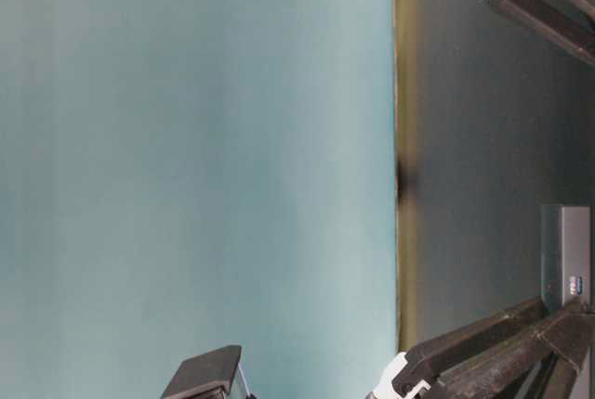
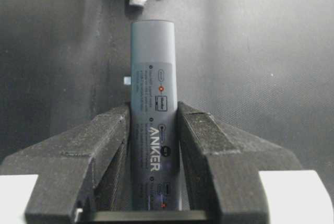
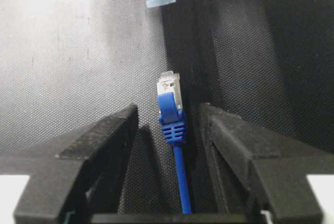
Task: Insert the LAN cable into the hub.
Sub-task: 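Close the right gripper on the cable behind the plug and lift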
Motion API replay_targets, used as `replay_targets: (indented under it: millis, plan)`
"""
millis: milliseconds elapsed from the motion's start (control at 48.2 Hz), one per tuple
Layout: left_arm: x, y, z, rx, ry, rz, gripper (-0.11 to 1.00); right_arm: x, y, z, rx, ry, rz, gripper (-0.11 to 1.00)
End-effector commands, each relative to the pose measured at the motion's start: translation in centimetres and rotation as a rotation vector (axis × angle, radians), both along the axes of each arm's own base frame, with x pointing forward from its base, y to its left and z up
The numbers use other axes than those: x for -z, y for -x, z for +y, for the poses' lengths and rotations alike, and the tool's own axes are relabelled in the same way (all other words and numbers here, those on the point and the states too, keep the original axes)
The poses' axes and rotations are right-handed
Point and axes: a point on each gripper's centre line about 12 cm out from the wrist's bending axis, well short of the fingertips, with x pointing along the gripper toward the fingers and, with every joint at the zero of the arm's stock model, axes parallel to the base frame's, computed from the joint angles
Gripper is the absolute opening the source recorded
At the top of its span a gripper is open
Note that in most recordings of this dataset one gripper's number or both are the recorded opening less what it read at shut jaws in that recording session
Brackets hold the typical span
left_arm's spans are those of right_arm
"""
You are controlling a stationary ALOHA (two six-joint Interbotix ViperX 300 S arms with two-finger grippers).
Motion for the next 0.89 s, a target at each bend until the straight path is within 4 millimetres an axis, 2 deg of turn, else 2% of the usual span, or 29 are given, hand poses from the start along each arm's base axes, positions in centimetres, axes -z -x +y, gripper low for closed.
replay_targets:
  millis: [0,62,124,166,394,685,871]
  plan:
    - [-1.2,-0.4,-0.1,0.004,0.002,-0.04,0.28,0.5,0.6,0.7,-0.015,-0.01,0.027,0.41]
    - [-1.2,-0.4,-0.1,0.004,0.002,-0.04,0.28,0.6,0.8,0.7,-0.013,-0.012,0.04,0.31]
    - [-1.2,-0.4,-0.2,0.006,0.002,-0.04,0.28,0.6,0.8,0.6,-0.003,-0.022,0.045,0.17]
    - [-1.3,-0.5,-0.2,0.005,0.004,-0.043,0.28,0.5,0.8,0.6,0.002,-0.03,0.043,0.14]
    - [-1.3,-0.5,-0.2,0.005,0.004,-0.043,0.28,-1.2,0.3,0.7,0.009,-0.052,0.007,0.14]
    - [-2.0,-1.7,-0.4,0.004,-0.001,0.009,0.28,-6.0,-0.5,1.0,-0.036,-0.035,0.018,0.14]
    - [-2.1,-2.1,-0.5,0.008,-0.004,0.01,0.28,-7.0,-1.4,0.4,-0.039,-0.008,-0.012,0.14]
